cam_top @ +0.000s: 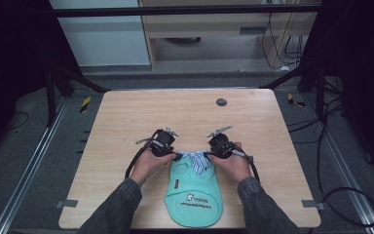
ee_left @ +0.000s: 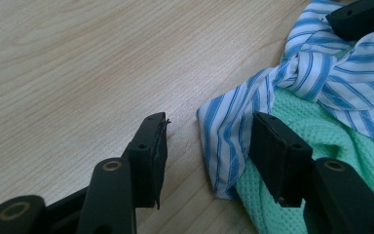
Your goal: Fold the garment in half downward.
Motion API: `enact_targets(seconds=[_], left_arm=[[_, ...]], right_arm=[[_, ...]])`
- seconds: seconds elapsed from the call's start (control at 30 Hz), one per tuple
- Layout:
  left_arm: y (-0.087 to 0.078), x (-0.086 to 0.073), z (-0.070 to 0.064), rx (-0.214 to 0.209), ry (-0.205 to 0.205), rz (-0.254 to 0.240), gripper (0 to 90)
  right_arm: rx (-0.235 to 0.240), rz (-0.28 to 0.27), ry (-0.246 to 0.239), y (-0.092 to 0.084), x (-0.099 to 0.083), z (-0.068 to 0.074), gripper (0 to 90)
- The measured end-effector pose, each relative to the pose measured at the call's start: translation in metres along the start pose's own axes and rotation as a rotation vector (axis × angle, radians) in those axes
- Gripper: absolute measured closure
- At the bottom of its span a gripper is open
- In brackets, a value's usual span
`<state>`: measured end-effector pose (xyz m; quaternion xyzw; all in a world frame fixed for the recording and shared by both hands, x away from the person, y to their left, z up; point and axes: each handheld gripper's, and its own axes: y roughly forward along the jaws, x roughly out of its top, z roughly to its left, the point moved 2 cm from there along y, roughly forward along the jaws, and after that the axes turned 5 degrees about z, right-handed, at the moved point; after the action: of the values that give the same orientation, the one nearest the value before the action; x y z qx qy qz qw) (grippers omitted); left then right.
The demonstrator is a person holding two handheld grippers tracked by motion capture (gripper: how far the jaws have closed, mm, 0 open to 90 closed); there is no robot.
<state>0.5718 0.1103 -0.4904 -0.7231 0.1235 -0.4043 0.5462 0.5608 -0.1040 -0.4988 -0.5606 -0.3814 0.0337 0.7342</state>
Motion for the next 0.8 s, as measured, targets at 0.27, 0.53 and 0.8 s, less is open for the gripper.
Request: enact_targets(seconds=[0.27, 0.53, 0.8], left_arm=[[0.005, -0.003, -0.002, 0.0, -0.001, -0.003, 47.8], [0.005, -0.005, -0.007, -0.019, 0.03, -0.027, 62.8], [0.004, -0.008, -0.009, -0.033, 0.057, -0.032, 84.2]], right_arm=[[-0.003, -0.011, 0.005, 0.003, -0.002, 0.001, 58.0], [0.007, 0.0, -0.026, 0.003, -0.002, 0.006, 70.9], [0.041, 0.018, -0.045, 0.002, 0.0, 0.012, 84.2]])
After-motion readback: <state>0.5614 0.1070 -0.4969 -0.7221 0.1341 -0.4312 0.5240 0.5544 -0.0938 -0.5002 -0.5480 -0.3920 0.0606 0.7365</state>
